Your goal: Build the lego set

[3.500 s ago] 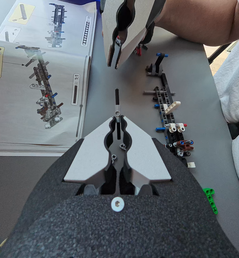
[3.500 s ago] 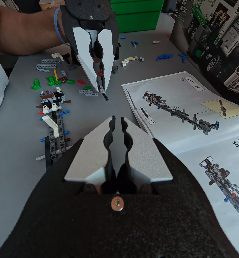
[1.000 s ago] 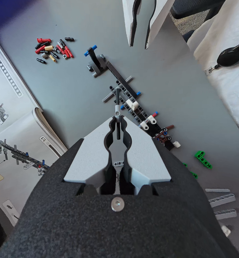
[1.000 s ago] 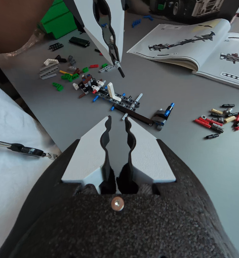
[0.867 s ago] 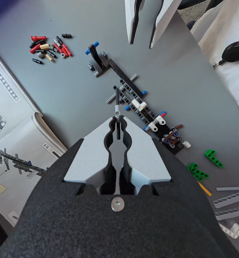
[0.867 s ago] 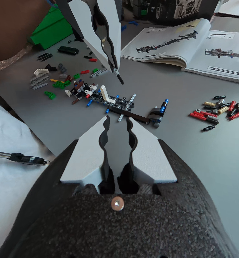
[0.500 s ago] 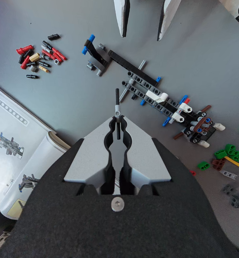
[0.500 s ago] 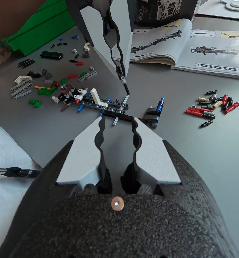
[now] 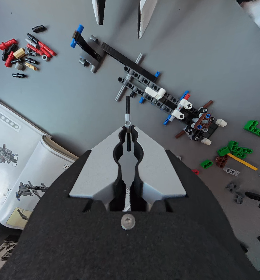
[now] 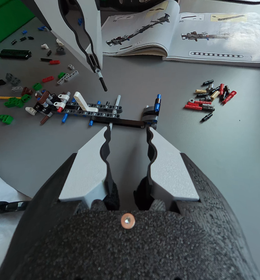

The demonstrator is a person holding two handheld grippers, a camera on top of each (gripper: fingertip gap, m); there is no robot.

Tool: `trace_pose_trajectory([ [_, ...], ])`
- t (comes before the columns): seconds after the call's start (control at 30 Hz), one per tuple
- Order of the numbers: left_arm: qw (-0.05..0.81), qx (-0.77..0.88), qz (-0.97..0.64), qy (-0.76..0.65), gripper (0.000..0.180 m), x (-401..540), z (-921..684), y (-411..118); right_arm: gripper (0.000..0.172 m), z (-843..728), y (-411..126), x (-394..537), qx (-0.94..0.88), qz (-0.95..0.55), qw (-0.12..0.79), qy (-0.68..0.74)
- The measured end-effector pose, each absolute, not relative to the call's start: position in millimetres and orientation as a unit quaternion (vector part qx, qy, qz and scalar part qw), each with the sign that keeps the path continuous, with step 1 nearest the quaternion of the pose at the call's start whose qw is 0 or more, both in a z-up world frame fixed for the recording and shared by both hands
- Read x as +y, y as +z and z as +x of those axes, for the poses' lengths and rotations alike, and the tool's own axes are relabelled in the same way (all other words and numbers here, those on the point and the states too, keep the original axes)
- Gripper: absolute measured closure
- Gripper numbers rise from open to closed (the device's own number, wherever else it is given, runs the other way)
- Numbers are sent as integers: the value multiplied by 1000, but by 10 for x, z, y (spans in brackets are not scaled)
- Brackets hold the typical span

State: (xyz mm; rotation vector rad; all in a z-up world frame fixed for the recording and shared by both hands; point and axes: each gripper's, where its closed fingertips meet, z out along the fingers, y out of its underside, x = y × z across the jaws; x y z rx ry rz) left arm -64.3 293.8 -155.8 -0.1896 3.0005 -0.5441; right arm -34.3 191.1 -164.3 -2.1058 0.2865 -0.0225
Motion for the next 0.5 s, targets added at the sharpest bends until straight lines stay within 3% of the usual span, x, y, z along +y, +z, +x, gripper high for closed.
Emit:
trace_pose_trajectory([
  [0.5,57,975,-50,-209,175,2851,-663,-1439,127,-291,-1597,1854,153,-845,513,1],
])
